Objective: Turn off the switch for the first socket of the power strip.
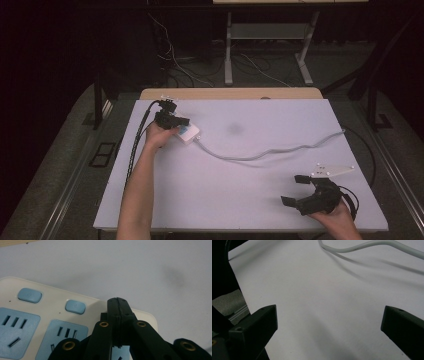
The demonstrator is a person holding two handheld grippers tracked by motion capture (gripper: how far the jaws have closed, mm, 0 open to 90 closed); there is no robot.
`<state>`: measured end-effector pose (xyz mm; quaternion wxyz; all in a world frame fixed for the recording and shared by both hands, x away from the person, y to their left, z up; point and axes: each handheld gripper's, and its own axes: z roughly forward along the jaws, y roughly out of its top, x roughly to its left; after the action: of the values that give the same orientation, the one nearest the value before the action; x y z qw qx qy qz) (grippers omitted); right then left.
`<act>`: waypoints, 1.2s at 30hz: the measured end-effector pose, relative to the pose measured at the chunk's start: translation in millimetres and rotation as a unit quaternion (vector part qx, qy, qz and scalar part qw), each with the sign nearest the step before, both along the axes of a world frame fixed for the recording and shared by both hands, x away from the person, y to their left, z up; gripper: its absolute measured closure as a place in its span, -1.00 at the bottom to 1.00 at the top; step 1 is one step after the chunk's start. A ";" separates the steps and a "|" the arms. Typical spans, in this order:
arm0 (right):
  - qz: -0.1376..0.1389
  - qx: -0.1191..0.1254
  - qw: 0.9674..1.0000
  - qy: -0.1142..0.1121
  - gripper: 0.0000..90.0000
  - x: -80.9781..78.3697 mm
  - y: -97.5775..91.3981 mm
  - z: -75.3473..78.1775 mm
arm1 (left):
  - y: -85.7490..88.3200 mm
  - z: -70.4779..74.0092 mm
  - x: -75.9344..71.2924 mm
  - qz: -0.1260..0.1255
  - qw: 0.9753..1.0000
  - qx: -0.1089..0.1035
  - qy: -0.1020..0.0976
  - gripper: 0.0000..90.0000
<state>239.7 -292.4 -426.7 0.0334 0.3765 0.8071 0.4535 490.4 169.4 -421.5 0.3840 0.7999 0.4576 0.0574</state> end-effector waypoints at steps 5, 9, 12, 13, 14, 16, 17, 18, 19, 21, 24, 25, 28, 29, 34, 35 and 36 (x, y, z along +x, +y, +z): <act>0.001 -0.001 1.000 0.000 -0.99 0.6 -0.2 0.1 | -1.5 -1.6 -2.7 0.017 1.000 -0.004 -0.007 0.99; -0.001 -0.001 1.000 0.000 -0.99 0.7 -0.8 0.5 | 0.5 -2.4 -1.6 0.021 1.000 -0.013 0.001 1.00; -0.002 0.001 1.000 -0.002 -0.99 0.0 -2.0 1.4 | -2.0 -2.0 -2.6 0.019 1.000 0.001 -0.001 1.00; -0.002 0.001 1.000 -0.002 -0.99 0.0 -2.0 1.4 | -2.0 -2.0 -2.6 0.019 1.000 0.001 -0.001 1.00; -0.002 0.001 1.000 -0.002 -0.99 0.0 -2.2 1.4 | -1.4 -2.3 -2.1 0.023 1.000 -0.005 0.004 1.00; -0.002 0.001 1.000 -0.003 -0.99 0.1 -3.0 1.6 | 1.5 -3.4 -0.7 0.028 0.999 -0.019 0.014 1.00; -0.003 0.001 1.000 -0.003 -0.99 0.1 -3.3 1.7 | 2.4 -3.9 -0.5 0.028 0.999 -0.023 0.015 1.00; -0.004 0.002 1.000 -0.005 -0.99 -0.6 -4.4 2.4 | 2.3 -3.8 -0.5 0.028 0.999 -0.023 0.015 1.00; -0.004 0.002 1.000 -0.005 -0.99 -0.6 -4.4 2.4 | 1.7 -3.3 -0.5 0.028 0.999 -0.020 0.015 1.00; -0.008 0.004 1.000 -0.004 -0.99 -0.7 -6.4 3.0 | 0.5 -2.8 -0.8 0.027 0.999 -0.016 0.011 1.00; -0.008 0.004 1.000 -0.005 -0.99 -0.2 -7.4 3.2 | 0.8 -2.8 -0.6 0.026 0.999 -0.015 0.011 1.00; -0.009 0.005 1.000 -0.006 -0.99 -0.1 -7.6 3.2 | 0.4 -2.5 -0.5 0.027 0.999 -0.015 0.011 0.99; -0.009 0.004 1.000 -0.006 -0.99 0.2 -7.8 2.9 | 0.2 -1.8 -0.2 0.034 0.999 -0.017 0.019 0.99; -0.009 0.004 1.000 -0.005 -0.99 0.6 -7.8 2.6 | -0.3 -1.4 -0.2 0.037 0.999 -0.017 0.022 0.99; -0.013 0.004 1.000 -0.005 -0.99 1.1 -8.2 2.9 | 0.4 5.2 -0.9 0.052 0.998 -0.010 0.022 0.99; -0.013 0.004 1.000 -0.006 -0.99 1.1 -8.5 3.0 | 1.0 6.4 -1.6 0.050 0.998 -0.015 0.021 0.99; -0.014 0.005 1.000 -0.006 -0.99 1.2 -8.9 3.0 | 1.5 8.1 -2.3 0.050 0.998 -0.019 0.018 0.99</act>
<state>241.0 -301.2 -423.6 0.0429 0.3854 0.7992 0.4594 488.1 170.9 -413.4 0.3874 0.7695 0.5049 0.0540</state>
